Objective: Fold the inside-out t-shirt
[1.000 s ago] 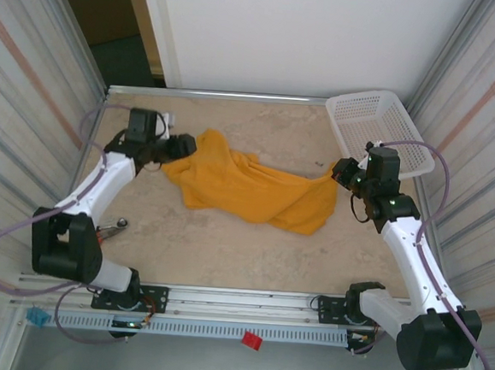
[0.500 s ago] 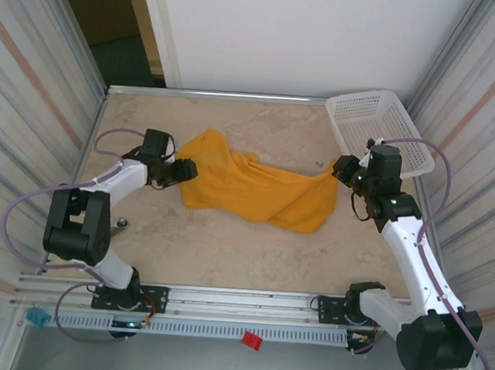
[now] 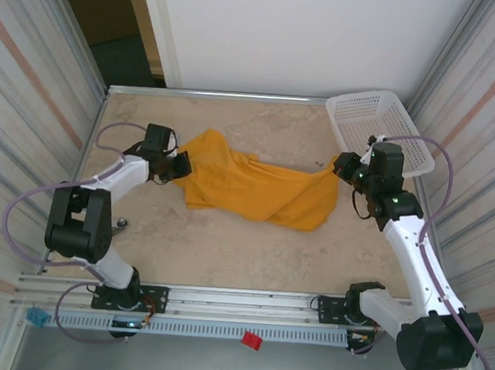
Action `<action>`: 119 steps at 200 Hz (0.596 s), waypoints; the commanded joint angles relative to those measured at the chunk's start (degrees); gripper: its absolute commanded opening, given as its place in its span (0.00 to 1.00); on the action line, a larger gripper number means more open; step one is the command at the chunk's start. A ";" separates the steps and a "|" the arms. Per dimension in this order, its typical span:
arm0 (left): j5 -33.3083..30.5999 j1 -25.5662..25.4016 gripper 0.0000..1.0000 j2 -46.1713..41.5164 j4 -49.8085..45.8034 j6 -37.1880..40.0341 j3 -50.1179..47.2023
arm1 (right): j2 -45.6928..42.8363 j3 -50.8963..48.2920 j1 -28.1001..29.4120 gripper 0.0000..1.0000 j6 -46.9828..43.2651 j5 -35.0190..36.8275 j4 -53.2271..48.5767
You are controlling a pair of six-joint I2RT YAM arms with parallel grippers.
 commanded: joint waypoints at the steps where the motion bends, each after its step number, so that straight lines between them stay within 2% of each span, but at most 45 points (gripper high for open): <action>1: -1.84 1.05 0.00 -7.59 -6.38 2.23 6.91 | 1.33 6.57 -1.66 0.00 -2.62 -3.00 0.45; 35: -1.48 4.32 0.00 -15.41 -11.78 2.43 21.15 | 5.87 20.16 -8.37 0.00 -3.03 -9.96 -0.43; 66: -3.16 5.17 0.00 -19.10 -9.79 0.28 36.42 | 8.17 34.53 -13.92 0.00 -1.26 -14.54 -0.86; 96: -3.25 5.08 0.00 -20.49 -7.67 -2.44 48.82 | 6.49 43.11 -19.17 0.00 3.04 -17.94 0.79; 119: -2.89 3.63 0.00 -22.41 -7.07 -3.68 54.44 | 3.13 46.73 -20.97 0.00 4.99 -19.83 1.67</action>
